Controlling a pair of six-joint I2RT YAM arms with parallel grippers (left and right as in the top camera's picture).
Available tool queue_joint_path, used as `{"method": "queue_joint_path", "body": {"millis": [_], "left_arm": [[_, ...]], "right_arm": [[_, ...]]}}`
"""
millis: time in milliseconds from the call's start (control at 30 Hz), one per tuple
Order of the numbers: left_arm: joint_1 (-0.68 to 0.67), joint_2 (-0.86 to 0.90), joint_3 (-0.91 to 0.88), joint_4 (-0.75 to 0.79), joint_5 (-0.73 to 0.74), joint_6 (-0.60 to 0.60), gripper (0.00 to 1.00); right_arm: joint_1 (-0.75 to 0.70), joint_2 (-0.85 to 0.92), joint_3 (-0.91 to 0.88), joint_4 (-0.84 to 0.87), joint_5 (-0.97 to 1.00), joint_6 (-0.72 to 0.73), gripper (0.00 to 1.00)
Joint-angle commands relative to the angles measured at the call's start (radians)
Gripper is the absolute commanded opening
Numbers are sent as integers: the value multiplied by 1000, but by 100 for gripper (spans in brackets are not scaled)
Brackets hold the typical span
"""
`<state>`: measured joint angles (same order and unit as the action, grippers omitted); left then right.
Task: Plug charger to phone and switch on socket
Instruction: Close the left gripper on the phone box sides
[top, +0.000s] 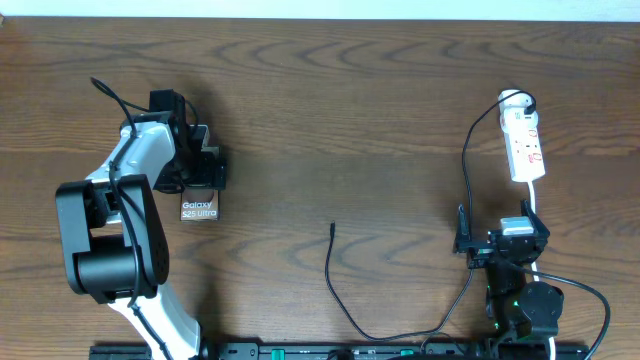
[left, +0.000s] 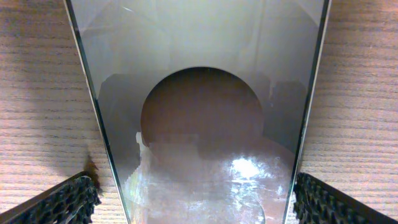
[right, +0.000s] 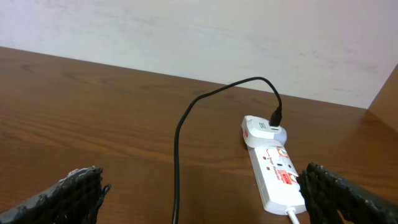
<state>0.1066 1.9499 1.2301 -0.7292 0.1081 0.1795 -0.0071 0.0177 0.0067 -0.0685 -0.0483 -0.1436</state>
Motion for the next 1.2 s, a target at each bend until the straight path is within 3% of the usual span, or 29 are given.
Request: {"method": "queue_joint_path", "body": {"millis": [0, 967, 1167], "left_arm": [[-5, 56, -48, -3, 86, -26, 98], [-12, 56, -50, 17, 63, -49, 100], [-12, 56, -50, 17, 63, -49, 93]], "right_arm": [[5, -4, -1, -4, 5, -11, 99], [5, -4, -1, -4, 5, -11, 99], [5, -4, -1, -5, 5, -11, 99]]}}
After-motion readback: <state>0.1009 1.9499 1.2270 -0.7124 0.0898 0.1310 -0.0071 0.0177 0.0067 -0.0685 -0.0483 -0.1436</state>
